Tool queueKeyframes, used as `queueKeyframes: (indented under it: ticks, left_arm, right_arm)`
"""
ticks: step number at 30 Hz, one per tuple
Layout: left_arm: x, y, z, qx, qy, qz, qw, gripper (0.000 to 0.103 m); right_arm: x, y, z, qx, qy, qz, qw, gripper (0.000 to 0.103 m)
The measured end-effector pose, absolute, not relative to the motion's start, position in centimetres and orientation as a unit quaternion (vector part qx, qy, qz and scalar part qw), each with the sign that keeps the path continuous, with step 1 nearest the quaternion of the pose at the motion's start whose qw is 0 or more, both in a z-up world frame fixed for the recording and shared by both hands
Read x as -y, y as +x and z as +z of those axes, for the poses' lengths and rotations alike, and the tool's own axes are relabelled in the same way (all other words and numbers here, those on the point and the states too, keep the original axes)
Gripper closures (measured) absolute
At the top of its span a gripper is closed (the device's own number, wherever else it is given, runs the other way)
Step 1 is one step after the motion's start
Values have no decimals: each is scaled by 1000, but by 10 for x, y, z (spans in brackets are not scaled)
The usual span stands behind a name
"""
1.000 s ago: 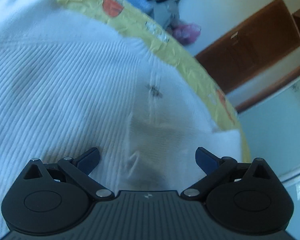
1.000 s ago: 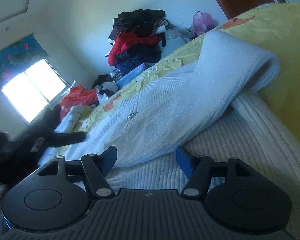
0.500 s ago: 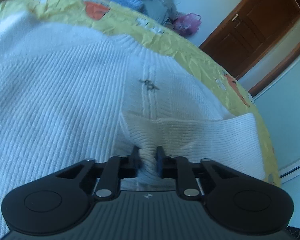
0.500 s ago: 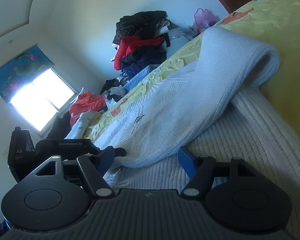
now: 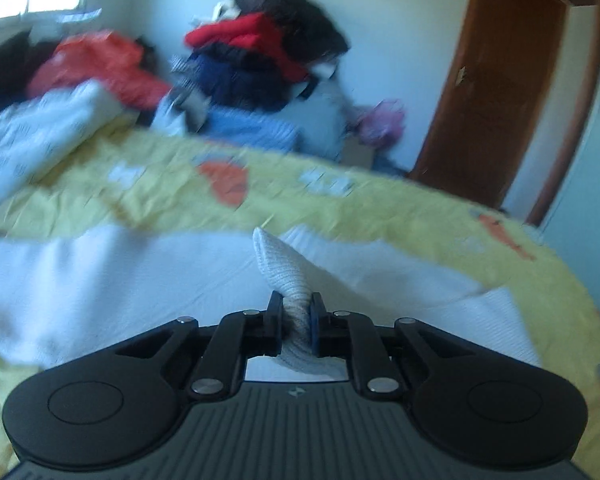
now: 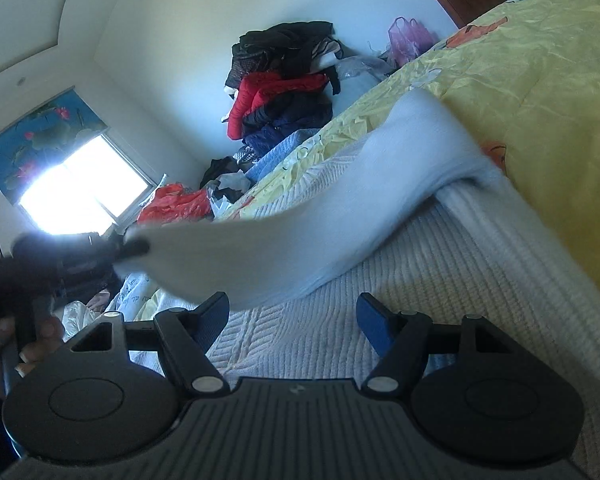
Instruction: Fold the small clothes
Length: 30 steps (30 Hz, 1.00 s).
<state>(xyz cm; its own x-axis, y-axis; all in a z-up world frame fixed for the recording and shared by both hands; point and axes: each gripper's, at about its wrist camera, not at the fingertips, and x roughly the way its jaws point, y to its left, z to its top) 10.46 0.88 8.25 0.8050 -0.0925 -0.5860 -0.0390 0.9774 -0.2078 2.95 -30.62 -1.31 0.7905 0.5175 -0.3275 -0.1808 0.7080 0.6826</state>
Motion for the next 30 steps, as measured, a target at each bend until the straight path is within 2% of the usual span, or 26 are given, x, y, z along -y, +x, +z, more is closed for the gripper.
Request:
queueKeyframes:
  ticks: [5,7,9,10,11,13,14,15,17,23,24,25,27,30]
  left_arm:
    - [-15,102,35,-362,-63,21,930,90]
    - [-19,100,25,-370,-62,32,926,85]
    - [-20,96,29,-366,-62,52,927,66]
    - [-22,93,35,-364,-59,72,927,62]
    - [-19,92,42,-356,-60,84,929,53]
    - [-22,77,57,-307,-72,98,944,35]
    - [-22,69,64,-275,-78,100,953,19]
    - [-20,64,67,-255,-82,93,959,9]
    - [-13,66,66,-251,-81,54,963,8]
    - [6,89,15,-335,-50,-13,941,8]
    - [9,88,10,-331,-24,-13,943,4]
    - [14,89,9,-336,-11,-19,942,0]
    - [14,89,7,-341,-3,-24,940,0]
    - [15,85,7,-342,0,-20,940,0]
  right_arm:
    - [306,30,-13,-258,326,196,888,28]
    - [307,31,-13,-259,325,196,888,28]
    - [307,31,-12,-260,323,196,889,28]
    - [307,31,-12,-260,323,196,889,28]
    - [306,31,-12,-260,322,195,889,28]
    - [306,31,-12,-261,321,195,889,28]
    - [306,32,-12,-261,320,195,890,28]
    - [306,31,-13,-261,319,195,890,28]
    - [305,31,-13,-262,318,195,890,28]
    - [299,32,-6,-275,292,186,897,29]
    - [297,34,0,-280,279,180,901,29]
    - [297,36,6,-278,268,177,905,26]
    - [297,45,26,-251,245,176,920,26]
    - [296,78,52,-232,209,162,936,16]
